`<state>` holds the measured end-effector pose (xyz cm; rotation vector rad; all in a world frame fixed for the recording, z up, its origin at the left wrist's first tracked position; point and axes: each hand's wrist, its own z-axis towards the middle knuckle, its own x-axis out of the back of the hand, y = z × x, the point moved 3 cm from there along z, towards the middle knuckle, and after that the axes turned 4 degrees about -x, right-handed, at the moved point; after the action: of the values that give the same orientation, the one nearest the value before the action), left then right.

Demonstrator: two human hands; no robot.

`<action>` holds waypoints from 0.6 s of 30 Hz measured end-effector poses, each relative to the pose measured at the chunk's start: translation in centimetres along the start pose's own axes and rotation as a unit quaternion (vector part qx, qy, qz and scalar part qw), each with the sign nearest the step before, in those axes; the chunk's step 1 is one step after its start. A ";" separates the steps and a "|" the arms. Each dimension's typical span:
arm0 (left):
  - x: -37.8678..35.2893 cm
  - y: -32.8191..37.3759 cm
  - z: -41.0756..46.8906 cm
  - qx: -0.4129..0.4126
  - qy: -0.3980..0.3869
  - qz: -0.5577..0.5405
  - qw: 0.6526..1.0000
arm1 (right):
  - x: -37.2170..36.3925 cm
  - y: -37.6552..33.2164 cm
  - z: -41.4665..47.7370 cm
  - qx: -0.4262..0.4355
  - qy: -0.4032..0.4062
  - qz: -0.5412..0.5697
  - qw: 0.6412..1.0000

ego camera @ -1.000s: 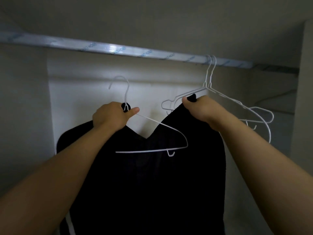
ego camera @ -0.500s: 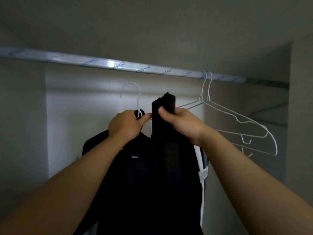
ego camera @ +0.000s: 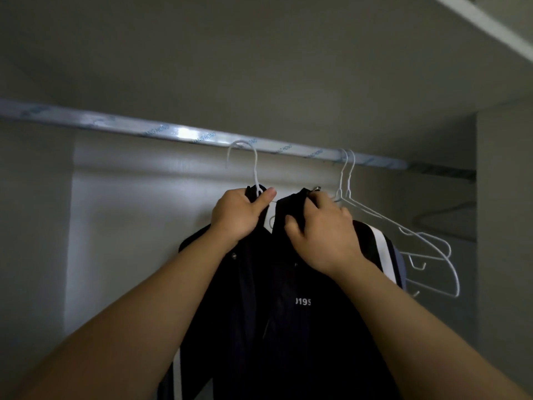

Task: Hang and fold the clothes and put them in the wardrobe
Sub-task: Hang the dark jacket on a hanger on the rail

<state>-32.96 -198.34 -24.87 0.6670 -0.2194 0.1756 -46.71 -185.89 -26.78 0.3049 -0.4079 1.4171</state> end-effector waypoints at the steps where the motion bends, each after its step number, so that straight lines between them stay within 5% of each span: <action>1: -0.1 0.6 0.2 -0.008 0.001 -0.027 1.000 | 0.1 -0.1 0.1 0.019 0.030 -0.034 0.999; 7: -0.1 3.3 1.2 -0.084 -0.013 -0.077 0.993 | 1.8 0.8 0.8 -0.005 0.181 -0.123 0.976; 12: 0.5 3.3 0.7 -0.145 0.119 0.004 0.982 | 2.2 1.5 2.4 -0.066 0.201 -0.126 0.969; 18: -0.2 2.0 0.2 -0.087 0.113 0.002 0.990 | 0.5 0.9 3.4 -0.072 0.163 -0.123 0.976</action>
<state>-33.60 -196.96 -23.56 0.4689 -0.0168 0.2322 -47.88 -186.77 -23.57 0.0007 -0.1928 1.1617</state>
